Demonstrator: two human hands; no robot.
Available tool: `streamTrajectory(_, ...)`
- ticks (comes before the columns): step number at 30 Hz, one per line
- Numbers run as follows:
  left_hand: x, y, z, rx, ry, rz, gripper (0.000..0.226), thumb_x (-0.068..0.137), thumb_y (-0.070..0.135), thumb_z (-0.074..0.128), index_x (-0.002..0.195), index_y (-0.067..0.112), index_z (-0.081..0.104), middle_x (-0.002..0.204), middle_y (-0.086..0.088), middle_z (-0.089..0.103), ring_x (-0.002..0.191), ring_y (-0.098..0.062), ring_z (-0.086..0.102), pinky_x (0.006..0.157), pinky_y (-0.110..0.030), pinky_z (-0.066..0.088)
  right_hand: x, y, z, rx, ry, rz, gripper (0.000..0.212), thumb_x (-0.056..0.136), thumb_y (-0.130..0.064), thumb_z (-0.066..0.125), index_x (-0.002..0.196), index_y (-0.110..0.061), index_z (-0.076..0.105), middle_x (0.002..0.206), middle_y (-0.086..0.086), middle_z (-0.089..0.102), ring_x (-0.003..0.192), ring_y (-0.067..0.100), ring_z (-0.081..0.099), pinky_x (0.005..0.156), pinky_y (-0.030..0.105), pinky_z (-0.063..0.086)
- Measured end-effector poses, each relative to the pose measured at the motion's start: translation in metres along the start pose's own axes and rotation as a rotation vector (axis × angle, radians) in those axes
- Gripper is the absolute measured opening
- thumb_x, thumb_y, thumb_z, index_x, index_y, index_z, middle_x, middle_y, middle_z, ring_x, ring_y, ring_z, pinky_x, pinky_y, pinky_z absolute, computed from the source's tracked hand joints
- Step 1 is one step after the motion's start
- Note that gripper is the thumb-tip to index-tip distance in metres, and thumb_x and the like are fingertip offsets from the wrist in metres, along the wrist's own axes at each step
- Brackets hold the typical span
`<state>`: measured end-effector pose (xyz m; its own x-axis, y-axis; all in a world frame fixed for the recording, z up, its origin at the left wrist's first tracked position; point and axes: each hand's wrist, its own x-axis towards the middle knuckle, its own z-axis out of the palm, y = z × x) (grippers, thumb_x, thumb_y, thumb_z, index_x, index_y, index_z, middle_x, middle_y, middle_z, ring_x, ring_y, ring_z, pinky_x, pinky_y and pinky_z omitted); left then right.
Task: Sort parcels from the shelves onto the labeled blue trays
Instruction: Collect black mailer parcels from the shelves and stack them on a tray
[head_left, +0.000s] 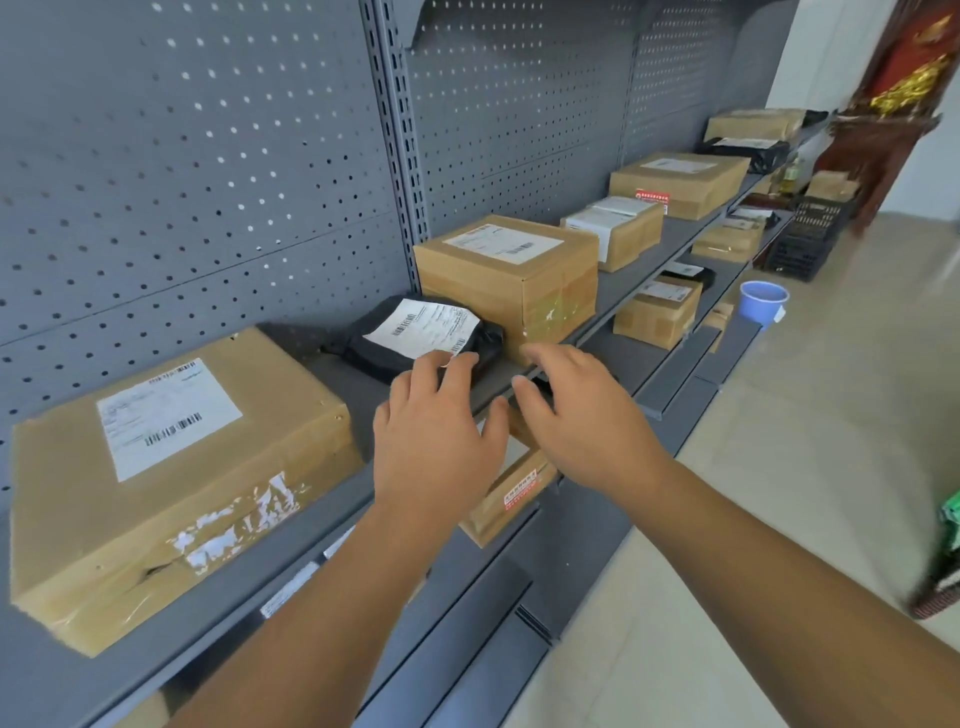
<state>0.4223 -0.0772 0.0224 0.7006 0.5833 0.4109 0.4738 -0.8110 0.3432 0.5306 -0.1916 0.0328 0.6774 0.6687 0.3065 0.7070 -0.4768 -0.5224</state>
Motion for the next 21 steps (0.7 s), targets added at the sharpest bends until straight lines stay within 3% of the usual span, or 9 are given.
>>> streamTrajectory(8, 0.043, -0.021, 0.015, -0.089, -0.005, -0.114, 0.048, 0.099, 0.047, 0.049, 0.143, 0.027, 0.050, 0.144, 0.004, 0.049, 0.127, -0.026, 0.046, 0.100, -0.045, 0.045, 0.063, -0.005, 0.028, 0.066, -0.058, -0.080, 0.038, 0.105, -0.027, 0.043, 0.140, -0.016, 0.052, 0.138, 0.004, 0.059, 0.126, 0.022, 0.052, 0.101, 0.037, 0.044)
streamTrajectory(14, 0.062, -0.028, 0.026, -0.133, 0.005, -0.247, 0.045, 0.103, 0.037, 0.049, 0.146, 0.024, 0.050, 0.147, 0.000, 0.045, 0.130, -0.030, 0.042, 0.106, -0.040, 0.038, 0.104, -0.005, 0.052, 0.086, -0.089, -0.174, 0.037, 0.104, -0.018, 0.044, 0.139, -0.010, 0.053, 0.139, 0.009, 0.058, 0.129, 0.025, 0.051, 0.106, 0.039, 0.043)
streamTrajectory(21, 0.078, -0.024, 0.035, -0.212, -0.011, -0.446, 0.046, 0.105, 0.032, 0.046, 0.150, 0.023, 0.043, 0.154, -0.003, 0.038, 0.138, -0.031, 0.036, 0.110, -0.037, 0.032, 0.139, -0.003, 0.067, 0.071, -0.129, -0.210, 0.031, 0.101, -0.018, 0.042, 0.128, -0.010, 0.054, 0.130, 0.008, 0.057, 0.121, 0.028, 0.051, 0.099, 0.048, 0.046)
